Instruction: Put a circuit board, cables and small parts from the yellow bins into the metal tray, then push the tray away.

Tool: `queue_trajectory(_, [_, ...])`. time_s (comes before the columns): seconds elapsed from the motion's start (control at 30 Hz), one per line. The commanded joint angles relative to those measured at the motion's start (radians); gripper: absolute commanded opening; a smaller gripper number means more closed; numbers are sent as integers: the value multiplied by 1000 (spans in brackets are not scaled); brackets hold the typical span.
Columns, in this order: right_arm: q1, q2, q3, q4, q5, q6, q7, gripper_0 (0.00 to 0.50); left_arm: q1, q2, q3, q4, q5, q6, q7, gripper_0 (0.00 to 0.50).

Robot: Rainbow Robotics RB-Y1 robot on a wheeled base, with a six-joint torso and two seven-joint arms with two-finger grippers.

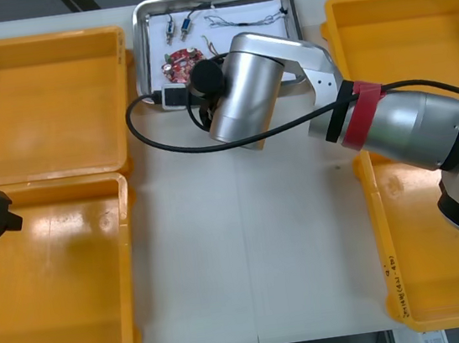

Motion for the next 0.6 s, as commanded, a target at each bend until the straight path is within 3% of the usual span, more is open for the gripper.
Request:
queue_trajectory(0.03, [27, 13, -113, -164, -12, 114, 25, 500, 15, 45, 28, -28, -9, -10, -56, 500])
queue_trajectory(0.3, [144, 14, -237, -424, -18, 417, 0, 500, 15, 45, 28, -28, -9, -10, -56, 500])
queue_trajectory(0.6, [245, 14, -449, -682, -139, 815, -29, 500, 15, 45, 28, -28, -9, -10, -56, 500])
